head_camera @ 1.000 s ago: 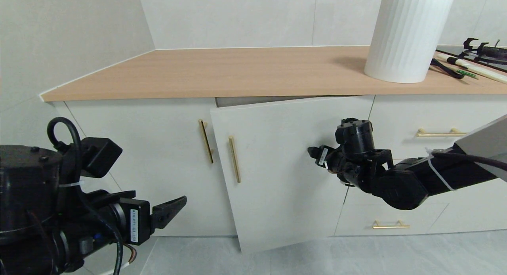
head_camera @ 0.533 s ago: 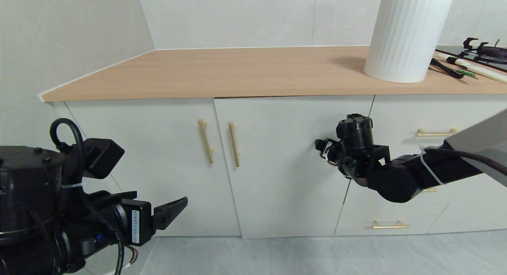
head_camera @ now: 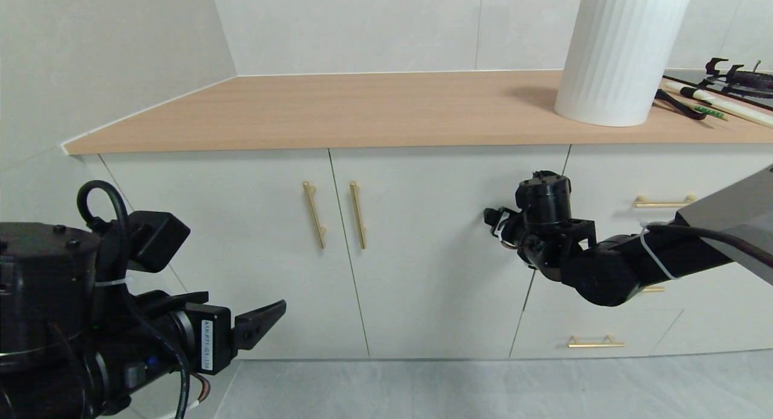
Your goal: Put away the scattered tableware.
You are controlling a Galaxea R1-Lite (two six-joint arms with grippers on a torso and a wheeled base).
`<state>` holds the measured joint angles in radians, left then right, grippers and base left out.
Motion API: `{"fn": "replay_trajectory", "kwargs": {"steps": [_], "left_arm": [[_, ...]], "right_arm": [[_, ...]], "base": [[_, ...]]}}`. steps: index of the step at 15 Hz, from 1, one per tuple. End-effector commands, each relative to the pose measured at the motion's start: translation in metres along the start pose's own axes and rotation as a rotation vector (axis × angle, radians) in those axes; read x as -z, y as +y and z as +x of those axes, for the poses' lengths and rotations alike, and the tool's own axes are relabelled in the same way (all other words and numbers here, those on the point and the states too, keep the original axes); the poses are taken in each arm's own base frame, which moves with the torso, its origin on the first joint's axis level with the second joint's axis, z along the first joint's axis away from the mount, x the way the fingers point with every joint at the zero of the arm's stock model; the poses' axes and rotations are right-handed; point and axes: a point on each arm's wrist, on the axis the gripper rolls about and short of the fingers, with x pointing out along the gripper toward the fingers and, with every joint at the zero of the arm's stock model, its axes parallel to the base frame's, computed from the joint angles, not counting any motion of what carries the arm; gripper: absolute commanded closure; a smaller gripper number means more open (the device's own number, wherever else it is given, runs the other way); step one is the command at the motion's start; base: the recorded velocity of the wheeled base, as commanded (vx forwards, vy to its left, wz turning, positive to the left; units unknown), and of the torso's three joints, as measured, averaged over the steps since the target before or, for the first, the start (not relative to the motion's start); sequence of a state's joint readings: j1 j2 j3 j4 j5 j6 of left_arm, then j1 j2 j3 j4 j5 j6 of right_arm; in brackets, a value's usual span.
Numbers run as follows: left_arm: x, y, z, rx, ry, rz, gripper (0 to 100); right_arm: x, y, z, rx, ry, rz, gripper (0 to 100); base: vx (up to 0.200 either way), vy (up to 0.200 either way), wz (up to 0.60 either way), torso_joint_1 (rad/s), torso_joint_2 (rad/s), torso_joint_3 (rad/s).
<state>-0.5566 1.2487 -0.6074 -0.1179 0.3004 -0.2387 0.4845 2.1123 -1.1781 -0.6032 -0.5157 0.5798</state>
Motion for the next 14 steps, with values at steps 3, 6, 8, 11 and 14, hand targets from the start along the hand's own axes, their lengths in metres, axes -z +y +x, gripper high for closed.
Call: {"fn": "replay_trajectory", "kwargs": {"steps": [3,6,8,11,14], "left_arm": [[-0.001,0.002,-0.006,0.005,-0.020,-0.008,0],[-0.003,0.007,-0.024,0.019,-0.081,-0.004,0],[0.016,0.023,-0.052,-0.001,-0.143,0.170,0],[0.045,0.051,-0.103,-0.096,-0.329,0.199,0],[0.089,0.066,-0.139,-0.122,-0.469,0.153,0]], "right_arm": [[-0.028,-0.007,-0.051,-0.055,-0.011,-0.026,0],[-0.071,-0.027,-0.116,-0.101,-0.105,-0.046,0],[-0.101,-0.062,-0.177,-0.110,-0.206,-0.029,0],[-0.118,-0.124,-0.249,-0.037,-0.379,-0.130,0],[-0.116,-0.158,-0.307,-0.039,-0.449,-0.188,0]], "base": [[0.000,0.000,0.00,0.000,0.00,0.000],[0.000,0.000,0.00,0.000,0.00,0.000],[0.000,0.000,0.00,0.000,0.00,0.000],[0.000,0.000,0.00,0.000,0.00,0.000],[0.000,0.000,0.00,0.000,0.00,0.000]]}}
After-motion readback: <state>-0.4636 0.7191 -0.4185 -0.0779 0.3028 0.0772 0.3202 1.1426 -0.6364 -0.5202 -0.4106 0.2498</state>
